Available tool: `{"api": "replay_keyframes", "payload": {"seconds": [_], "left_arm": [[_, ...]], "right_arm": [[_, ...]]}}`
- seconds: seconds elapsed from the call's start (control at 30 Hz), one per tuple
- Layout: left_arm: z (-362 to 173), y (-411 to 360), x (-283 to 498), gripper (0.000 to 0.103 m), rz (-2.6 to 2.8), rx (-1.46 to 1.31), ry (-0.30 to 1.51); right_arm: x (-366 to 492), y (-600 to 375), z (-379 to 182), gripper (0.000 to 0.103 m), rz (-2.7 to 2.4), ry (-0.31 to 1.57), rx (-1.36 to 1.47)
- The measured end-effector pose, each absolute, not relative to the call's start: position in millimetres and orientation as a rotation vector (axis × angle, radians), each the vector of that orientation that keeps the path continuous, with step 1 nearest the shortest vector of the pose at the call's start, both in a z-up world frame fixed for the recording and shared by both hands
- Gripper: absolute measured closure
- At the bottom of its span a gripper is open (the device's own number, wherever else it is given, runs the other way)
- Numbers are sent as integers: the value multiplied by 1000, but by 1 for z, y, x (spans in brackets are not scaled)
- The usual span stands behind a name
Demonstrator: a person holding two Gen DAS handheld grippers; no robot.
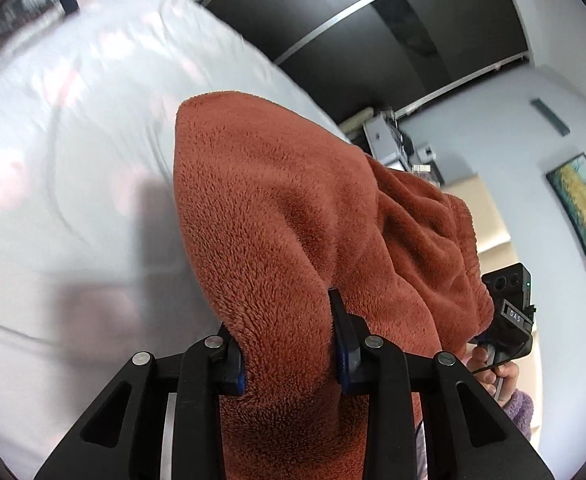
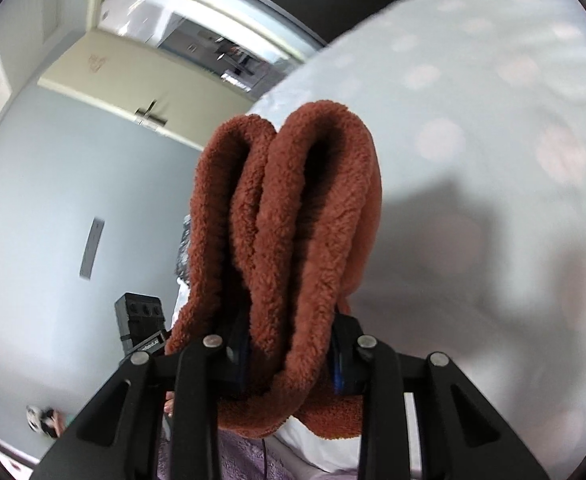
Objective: Fold clothes
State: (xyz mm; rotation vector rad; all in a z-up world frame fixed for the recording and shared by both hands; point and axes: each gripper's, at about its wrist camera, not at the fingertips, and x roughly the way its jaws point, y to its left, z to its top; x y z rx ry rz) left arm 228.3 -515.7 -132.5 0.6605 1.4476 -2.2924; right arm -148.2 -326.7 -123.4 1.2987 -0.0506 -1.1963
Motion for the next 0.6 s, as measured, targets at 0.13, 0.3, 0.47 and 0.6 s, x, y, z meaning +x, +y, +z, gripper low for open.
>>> {"api": "replay_keyframes", "payload": {"seconds": [0.13, 0.3, 0.47, 0.6], "left_arm": [[-87, -535, 285, 70, -2278, 486, 1378], [-71, -564, 379, 71, -2136, 155, 1344], [-77, -589, 467, 71, -1954, -127, 1267], [-80, -631, 509, 71, -1804, -218, 1232]], "right_arm": [[-104, -385, -71, 75, -1131, 10, 1210], [-22, -494, -22, 75, -1010, 136, 1111], [81, -604, 18, 76, -888, 332, 973], [162, -688, 36, 76, -790, 472, 855]]}}
